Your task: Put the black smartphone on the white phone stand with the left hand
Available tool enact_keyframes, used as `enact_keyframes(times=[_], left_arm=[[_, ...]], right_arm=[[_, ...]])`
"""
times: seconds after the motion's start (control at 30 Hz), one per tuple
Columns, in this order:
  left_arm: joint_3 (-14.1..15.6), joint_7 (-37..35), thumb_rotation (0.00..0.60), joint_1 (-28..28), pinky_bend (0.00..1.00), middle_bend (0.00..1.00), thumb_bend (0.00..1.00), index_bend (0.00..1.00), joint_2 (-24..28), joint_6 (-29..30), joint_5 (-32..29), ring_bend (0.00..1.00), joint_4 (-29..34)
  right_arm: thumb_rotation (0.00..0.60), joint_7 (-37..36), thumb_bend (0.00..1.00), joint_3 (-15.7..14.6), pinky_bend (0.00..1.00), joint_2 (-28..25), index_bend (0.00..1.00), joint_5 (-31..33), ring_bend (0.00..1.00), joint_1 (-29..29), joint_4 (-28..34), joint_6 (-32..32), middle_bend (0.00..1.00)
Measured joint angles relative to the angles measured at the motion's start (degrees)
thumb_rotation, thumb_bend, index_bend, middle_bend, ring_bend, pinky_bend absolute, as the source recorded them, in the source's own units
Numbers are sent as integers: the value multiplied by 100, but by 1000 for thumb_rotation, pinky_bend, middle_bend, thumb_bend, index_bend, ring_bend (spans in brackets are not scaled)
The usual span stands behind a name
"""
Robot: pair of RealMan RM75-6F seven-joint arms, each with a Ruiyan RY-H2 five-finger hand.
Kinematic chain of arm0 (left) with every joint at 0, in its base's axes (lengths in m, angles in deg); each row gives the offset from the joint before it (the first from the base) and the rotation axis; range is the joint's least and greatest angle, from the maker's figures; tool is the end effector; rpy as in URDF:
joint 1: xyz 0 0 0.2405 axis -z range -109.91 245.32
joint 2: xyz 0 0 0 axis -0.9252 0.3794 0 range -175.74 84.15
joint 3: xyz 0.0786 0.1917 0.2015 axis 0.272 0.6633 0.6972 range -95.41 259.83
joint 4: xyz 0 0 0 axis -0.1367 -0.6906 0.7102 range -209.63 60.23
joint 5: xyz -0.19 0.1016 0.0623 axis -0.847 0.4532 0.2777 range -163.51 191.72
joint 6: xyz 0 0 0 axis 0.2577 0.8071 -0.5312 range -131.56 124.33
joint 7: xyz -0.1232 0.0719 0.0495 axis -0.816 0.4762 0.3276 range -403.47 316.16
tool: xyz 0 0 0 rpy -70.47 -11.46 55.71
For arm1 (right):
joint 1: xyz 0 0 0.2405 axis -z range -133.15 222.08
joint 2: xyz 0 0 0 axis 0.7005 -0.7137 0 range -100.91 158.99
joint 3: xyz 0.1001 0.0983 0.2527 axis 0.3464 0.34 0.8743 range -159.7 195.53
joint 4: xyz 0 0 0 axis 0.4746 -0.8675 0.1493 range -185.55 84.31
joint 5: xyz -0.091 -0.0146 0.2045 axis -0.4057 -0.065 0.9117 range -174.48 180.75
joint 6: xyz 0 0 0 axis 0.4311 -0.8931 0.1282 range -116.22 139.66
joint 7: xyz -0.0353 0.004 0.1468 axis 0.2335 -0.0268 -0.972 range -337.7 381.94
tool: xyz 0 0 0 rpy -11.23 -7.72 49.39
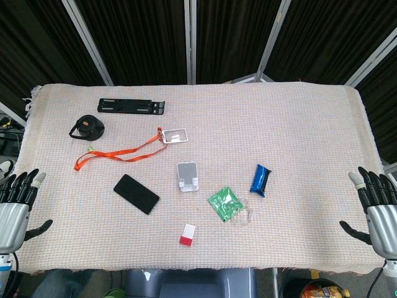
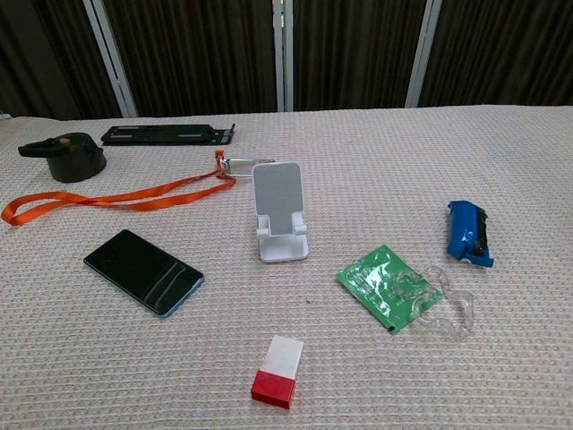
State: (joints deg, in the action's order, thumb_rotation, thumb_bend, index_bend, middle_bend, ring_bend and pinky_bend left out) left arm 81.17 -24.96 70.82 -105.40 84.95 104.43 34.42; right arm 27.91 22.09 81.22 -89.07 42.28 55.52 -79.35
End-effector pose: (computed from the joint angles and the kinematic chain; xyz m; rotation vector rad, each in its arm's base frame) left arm -0.2828 0.1704 0.1653 -1.4537 -0.7786 -0.8615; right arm -0.2911 -0.1771 0.2188 1.4095 -0.7360 0.9633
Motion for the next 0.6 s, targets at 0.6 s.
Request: enact_keyframes(times=[0.6], left_arm=[[-333, -9, 600, 1475, 19, 0, 0, 71, -493, -2160, -245, 11, -713]], right_arm=[[600, -83, 0, 99, 0, 24, 0, 203, 0, -71, -54, 102, 0]])
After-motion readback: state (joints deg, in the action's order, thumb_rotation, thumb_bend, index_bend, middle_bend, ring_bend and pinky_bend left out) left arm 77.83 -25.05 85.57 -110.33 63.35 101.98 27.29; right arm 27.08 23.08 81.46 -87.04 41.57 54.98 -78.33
